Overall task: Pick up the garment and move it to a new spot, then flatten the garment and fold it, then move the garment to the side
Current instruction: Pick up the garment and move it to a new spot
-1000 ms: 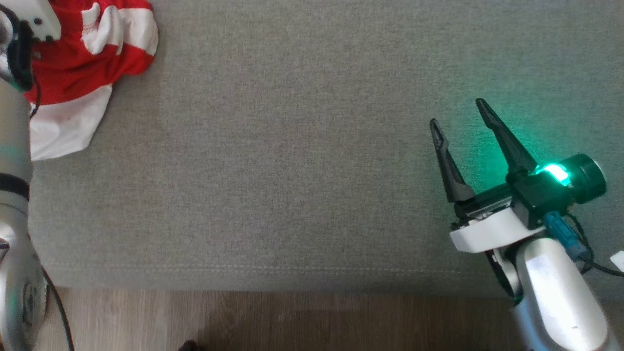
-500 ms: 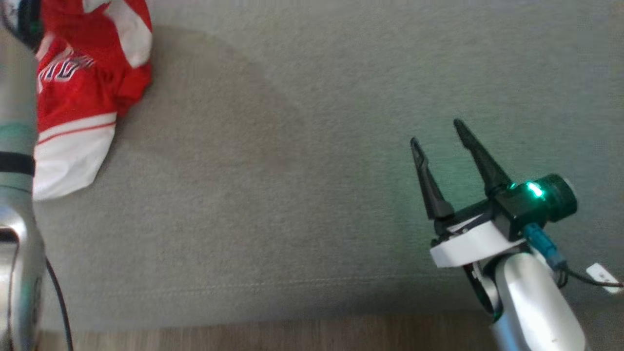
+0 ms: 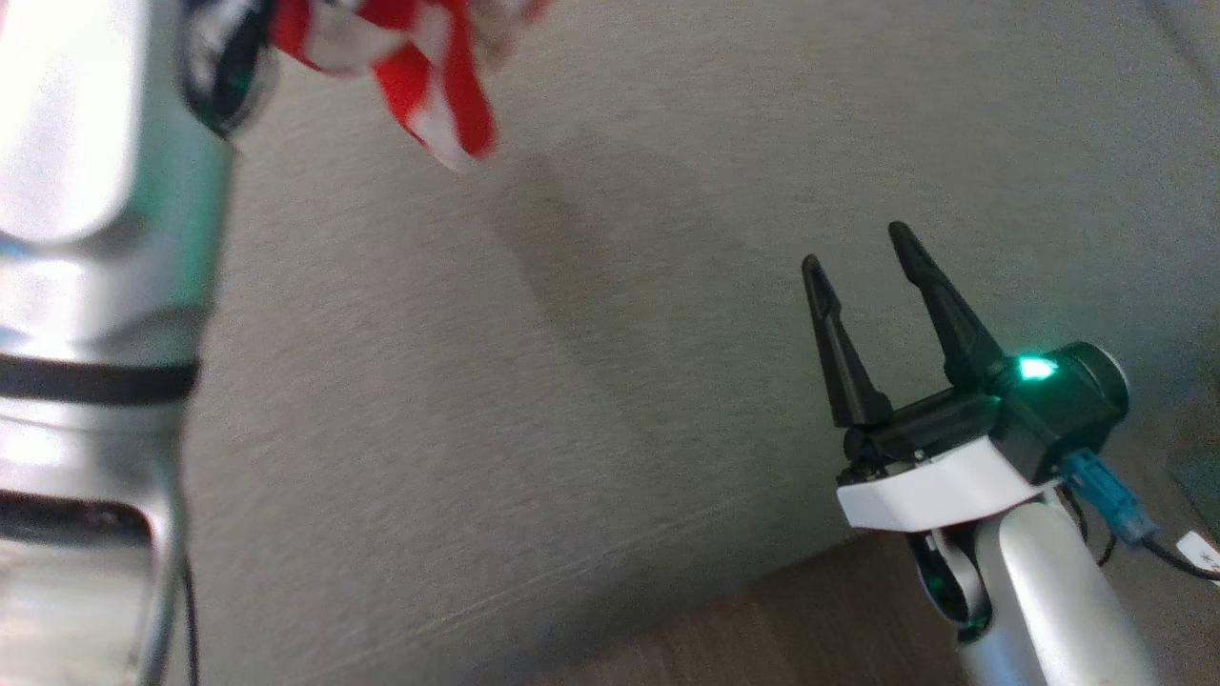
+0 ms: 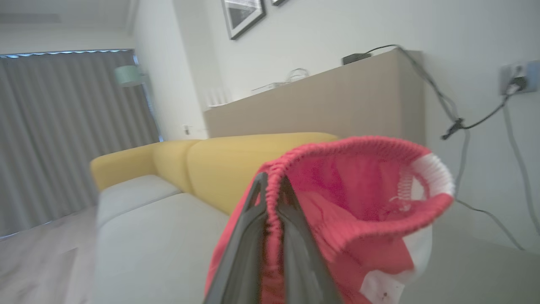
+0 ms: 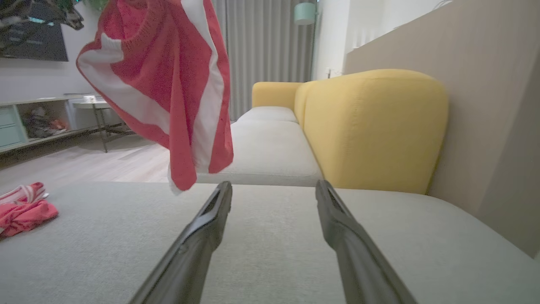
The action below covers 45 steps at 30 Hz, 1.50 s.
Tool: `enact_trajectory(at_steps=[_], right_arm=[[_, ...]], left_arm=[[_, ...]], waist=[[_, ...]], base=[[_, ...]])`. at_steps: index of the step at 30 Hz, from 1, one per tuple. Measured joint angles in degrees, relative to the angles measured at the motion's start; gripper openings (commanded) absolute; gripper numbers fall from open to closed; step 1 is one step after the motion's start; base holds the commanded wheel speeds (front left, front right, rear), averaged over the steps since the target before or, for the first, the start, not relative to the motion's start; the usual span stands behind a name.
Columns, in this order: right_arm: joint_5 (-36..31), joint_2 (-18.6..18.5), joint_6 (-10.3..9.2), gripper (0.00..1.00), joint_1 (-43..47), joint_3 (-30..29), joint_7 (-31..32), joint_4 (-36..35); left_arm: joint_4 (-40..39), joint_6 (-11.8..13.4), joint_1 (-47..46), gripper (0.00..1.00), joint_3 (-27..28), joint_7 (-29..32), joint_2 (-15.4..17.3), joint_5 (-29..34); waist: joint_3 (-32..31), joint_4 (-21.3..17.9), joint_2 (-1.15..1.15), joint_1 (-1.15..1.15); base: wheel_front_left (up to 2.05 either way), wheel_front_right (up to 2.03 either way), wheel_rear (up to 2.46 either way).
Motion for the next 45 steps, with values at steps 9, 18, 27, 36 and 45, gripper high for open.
enact_trajectory(at_steps=[9, 18, 27, 36, 45], right_arm=[[1.88, 0.01, 0.00, 1.00, 0.19, -0.37, 0.00, -1.63], [2.26, 0.18, 0.00, 1.00, 0.90, 0.44, 0.00, -1.63], [-0.21, 0.27, 0.00, 1.00, 0.79, 1.92, 0.00, -0.14], [-1.07, 0.27, 0.00, 1.00, 3.03, 3.58, 0.00, 3.04], [-1.68, 0.31, 0.00, 1.00, 7.94, -0.93, 0.00, 4.92]], left_arm=[[0.07, 1.24, 10.34, 0.00, -4.08, -0.05, -3.16, -0.40], [14.85, 0.01, 20.62, 0.00, -7.38, -5.46, -1.42, -4.47], [19.36, 0.24, 19.09, 1.00, -7.35, -13.29, -5.19, -5.79], [-2.80, 9.03, 39.85, 1.00, 1.37, -13.79, -5.80, -4.44], [-27.69, 16.75, 64.46, 1.00, 9.28, -13.83, -7.44, 2.41]], waist=[[0.85, -11.03, 0.00, 0.00], [5.02, -11.98, 0.00, 0.00], [5.04, -6.26, 0.00, 0.00], [-0.77, 3.65, 0.00, 0.00], [-7.91, 12.61, 0.00, 0.00]], base=[[0.00, 0.00, 0.00], [0.00, 0.00, 0.00], [0.00, 0.00, 0.00], [0.00, 0.00, 0.00], [0.00, 0.00, 0.00]])
